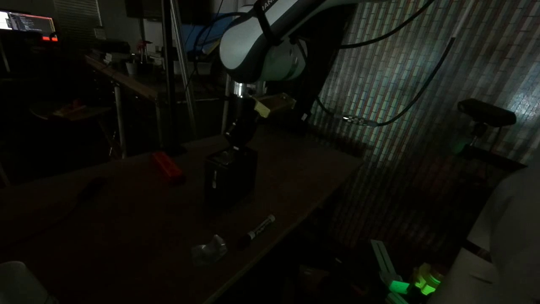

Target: Put the white towel in the black basket.

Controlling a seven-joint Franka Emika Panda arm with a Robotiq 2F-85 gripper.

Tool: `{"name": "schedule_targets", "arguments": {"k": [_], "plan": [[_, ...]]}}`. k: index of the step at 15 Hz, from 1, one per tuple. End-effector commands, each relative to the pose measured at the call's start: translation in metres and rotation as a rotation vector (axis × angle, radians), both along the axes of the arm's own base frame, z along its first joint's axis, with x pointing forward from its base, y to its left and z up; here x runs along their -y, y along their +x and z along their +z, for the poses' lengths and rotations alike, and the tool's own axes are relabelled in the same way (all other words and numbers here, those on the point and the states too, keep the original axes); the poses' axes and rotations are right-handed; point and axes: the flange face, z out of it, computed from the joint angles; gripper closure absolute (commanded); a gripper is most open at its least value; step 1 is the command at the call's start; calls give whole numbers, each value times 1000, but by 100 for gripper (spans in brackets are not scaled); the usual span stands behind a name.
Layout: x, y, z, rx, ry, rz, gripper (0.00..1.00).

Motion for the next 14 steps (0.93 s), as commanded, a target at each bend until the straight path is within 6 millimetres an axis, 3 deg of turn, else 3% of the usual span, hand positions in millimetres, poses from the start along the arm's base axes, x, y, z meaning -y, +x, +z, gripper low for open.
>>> {"name": "schedule_targets", "arguments": {"k": [1,9,14], "plan": [[-9,-1,24,19,-12,-1,100],[-31,17,39,61,-7,27,100],[-30,20,32,50,-7,29,100]]}}
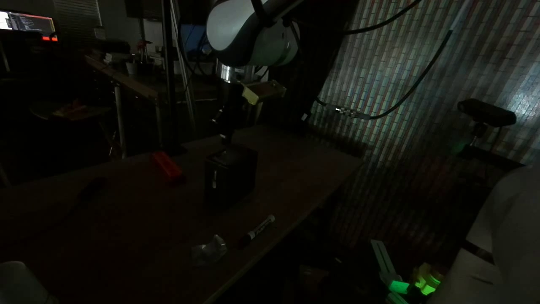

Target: Put the white towel in the black basket.

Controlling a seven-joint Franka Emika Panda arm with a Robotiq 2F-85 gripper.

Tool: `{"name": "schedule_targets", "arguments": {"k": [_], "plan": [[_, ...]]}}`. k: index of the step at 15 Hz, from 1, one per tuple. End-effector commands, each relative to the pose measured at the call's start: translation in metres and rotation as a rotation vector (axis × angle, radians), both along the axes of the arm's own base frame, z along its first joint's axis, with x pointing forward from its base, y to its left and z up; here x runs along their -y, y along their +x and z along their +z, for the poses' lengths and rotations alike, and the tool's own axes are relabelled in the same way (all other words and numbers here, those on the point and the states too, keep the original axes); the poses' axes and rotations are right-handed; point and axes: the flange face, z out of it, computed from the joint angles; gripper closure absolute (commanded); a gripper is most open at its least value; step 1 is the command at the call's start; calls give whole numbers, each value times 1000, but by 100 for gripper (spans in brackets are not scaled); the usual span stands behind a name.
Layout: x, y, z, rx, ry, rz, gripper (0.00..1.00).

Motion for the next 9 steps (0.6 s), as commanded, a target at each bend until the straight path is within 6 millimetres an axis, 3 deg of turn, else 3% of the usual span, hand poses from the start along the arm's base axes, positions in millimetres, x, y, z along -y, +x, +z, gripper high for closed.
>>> {"name": "schedule_targets", "arguments": {"k": [1,9], "plan": [[-1,5,-1,-13,-7,-7,100],[2,1,-15,-44,-1,-19,100]]}}
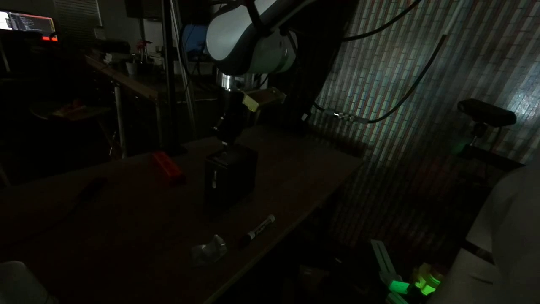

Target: Put the white towel in the black basket.

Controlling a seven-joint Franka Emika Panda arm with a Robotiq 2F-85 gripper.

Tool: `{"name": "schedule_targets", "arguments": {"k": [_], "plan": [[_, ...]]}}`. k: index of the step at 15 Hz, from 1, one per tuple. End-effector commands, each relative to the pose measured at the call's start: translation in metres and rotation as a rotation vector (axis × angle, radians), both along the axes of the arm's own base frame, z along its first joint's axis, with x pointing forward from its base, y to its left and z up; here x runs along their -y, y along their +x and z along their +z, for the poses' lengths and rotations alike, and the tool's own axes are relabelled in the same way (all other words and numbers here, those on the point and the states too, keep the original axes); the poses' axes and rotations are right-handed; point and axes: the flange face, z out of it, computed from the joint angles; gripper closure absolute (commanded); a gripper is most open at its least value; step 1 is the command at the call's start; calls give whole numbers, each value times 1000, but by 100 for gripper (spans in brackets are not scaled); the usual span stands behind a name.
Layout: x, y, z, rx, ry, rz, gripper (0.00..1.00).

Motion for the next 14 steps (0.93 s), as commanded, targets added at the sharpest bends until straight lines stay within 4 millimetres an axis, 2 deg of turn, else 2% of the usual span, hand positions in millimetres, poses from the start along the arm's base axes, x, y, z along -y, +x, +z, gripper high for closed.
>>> {"name": "schedule_targets", "arguments": {"k": [1,7,14], "plan": [[-1,2,2,-8,-1,-11,100],[-1,10,-10,-17,9,-17,100],[-1,14,-56,-90,43,-34,100]]}}
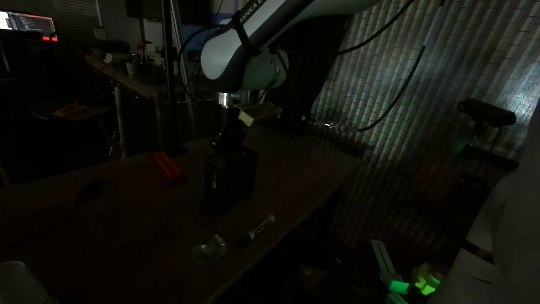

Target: Put the white towel in the black basket.

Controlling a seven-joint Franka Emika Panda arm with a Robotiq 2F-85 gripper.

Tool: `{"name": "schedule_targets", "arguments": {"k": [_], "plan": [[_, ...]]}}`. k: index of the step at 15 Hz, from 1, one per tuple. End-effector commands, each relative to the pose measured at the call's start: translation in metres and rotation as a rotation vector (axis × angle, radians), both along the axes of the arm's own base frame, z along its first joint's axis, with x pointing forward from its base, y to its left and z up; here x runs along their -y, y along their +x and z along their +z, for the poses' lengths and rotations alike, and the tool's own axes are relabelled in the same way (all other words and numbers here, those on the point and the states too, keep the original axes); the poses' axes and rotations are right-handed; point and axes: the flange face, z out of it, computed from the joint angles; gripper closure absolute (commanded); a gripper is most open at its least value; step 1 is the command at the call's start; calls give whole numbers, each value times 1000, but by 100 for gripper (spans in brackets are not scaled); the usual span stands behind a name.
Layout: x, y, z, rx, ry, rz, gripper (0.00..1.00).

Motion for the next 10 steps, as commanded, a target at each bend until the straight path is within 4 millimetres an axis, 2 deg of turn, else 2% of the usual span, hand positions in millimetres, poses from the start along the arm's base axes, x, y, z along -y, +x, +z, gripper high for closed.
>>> {"name": "schedule_targets", "arguments": {"k": [1,6,10], "plan": [[0,7,-20,-26,31,-19,100],[8,4,-36,-60,68,-56,100],[13,1,-28,-49,78,-74,100]]}}
